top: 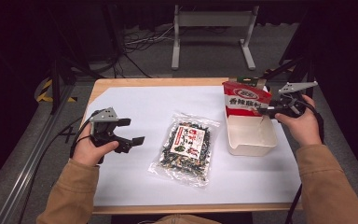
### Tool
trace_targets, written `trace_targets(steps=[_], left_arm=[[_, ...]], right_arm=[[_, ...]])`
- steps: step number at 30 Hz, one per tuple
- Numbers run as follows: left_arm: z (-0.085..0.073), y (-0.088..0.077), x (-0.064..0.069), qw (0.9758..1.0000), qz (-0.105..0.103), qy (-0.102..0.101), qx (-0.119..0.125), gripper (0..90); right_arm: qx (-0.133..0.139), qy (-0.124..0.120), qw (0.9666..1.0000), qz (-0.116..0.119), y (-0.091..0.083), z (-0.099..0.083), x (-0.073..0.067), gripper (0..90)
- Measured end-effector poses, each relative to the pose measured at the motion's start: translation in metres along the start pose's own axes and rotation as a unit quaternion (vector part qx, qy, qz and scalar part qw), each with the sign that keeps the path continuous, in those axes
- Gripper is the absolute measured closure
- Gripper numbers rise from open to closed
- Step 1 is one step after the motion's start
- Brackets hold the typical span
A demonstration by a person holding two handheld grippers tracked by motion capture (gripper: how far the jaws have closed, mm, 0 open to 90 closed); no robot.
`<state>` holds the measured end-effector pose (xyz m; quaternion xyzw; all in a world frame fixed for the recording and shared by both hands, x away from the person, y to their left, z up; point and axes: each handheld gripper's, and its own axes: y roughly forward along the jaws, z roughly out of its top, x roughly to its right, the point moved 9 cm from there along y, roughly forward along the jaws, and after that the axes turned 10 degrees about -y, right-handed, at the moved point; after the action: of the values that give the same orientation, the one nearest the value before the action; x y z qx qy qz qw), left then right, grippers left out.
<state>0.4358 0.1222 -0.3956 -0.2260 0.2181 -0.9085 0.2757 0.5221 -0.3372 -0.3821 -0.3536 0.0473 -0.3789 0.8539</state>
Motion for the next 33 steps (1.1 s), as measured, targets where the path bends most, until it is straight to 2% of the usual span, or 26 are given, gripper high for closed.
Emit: trace_targets(steps=[3,7,12,18,19,20,23,28,33], left_arm=[[-0.001,0.001,-0.001,1.0,0.004,0.0,-0.005,6.8],[-0.003,0.002,0.0,0.9999,0.008,-0.002,-0.011,6.3],[-0.005,0.004,0.0,0.9998,0.009,-0.006,-0.016,6.2],[-0.007,0.007,-0.001,0.9997,0.01,-0.007,-0.023,6.0],[-0.008,0.008,-0.001,0.9996,0.012,-0.01,-0.025,5.4],[-0.008,0.008,-0.001,0.9996,0.012,-0.01,-0.025,5.3],[-0.01,0.01,-0.002,0.9993,0.02,-0.014,-0.029,5.6],[-0.014,0.015,-0.005,0.9987,0.028,-0.021,-0.037,7.7],[-0.018,0.021,-0.002,0.9982,0.021,-0.032,-0.046,7.8]], right_arm=[[0.0,0.0,1.0,-0.004,-0.006,-0.001,-0.004,45.7],[-0.006,-0.001,0.9997,-0.023,-0.016,-0.005,-0.01,42.4],[0.001,0.003,0.9996,-0.027,-0.029,-0.006,-0.022,41.4],[0.015,0.001,0.9998,-0.014,-0.037,-0.002,-0.039,39.7],[0.023,0.002,0.9997,-0.007,-0.039,0.001,-0.047,39.7],[0.023,0.002,0.9997,-0.007,-0.039,0.001,-0.047,39.7],[0.034,-0.002,0.9994,0.006,-0.041,0.005,-0.06,40.0],[0.055,-0.004,0.9981,0.027,-0.043,0.012,-0.079,40.3],[0.076,-0.01,0.9963,0.038,-0.043,0.019,-0.095,39.9]])
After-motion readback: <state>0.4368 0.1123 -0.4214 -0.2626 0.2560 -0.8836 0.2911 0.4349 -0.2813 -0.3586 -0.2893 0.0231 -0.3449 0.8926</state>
